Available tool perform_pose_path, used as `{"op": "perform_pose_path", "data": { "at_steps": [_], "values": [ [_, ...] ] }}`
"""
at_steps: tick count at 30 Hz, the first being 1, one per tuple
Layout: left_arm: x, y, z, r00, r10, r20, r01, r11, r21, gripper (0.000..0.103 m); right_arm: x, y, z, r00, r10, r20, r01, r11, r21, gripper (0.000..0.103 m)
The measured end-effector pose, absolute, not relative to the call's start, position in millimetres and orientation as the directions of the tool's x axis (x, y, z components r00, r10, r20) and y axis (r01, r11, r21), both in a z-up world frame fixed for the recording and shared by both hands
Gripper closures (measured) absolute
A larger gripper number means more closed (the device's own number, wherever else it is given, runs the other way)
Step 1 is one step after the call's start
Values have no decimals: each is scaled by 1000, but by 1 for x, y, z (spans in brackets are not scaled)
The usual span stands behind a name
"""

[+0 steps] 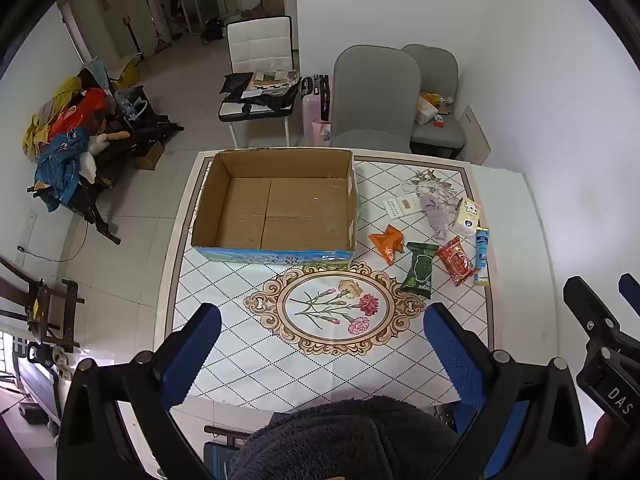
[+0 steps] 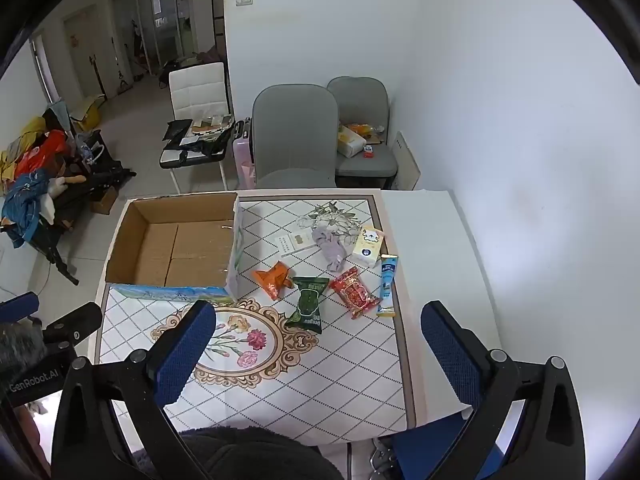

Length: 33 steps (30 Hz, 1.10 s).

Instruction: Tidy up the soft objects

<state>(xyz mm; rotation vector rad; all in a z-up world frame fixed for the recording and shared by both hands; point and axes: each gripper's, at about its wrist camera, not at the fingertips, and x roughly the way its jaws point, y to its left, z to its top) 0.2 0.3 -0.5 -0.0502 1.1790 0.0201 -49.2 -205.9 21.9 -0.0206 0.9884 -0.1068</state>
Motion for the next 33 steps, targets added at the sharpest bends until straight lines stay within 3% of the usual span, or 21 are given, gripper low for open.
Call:
{"op": "perform_pose_path", "data": {
  "at_steps": [33],
  "values": [
    [-8,-8,3,418,6,-909,-17,1000,-1,0,-56,-213,25,555,-150,-818,134,987,-90,0]
  ]
}}
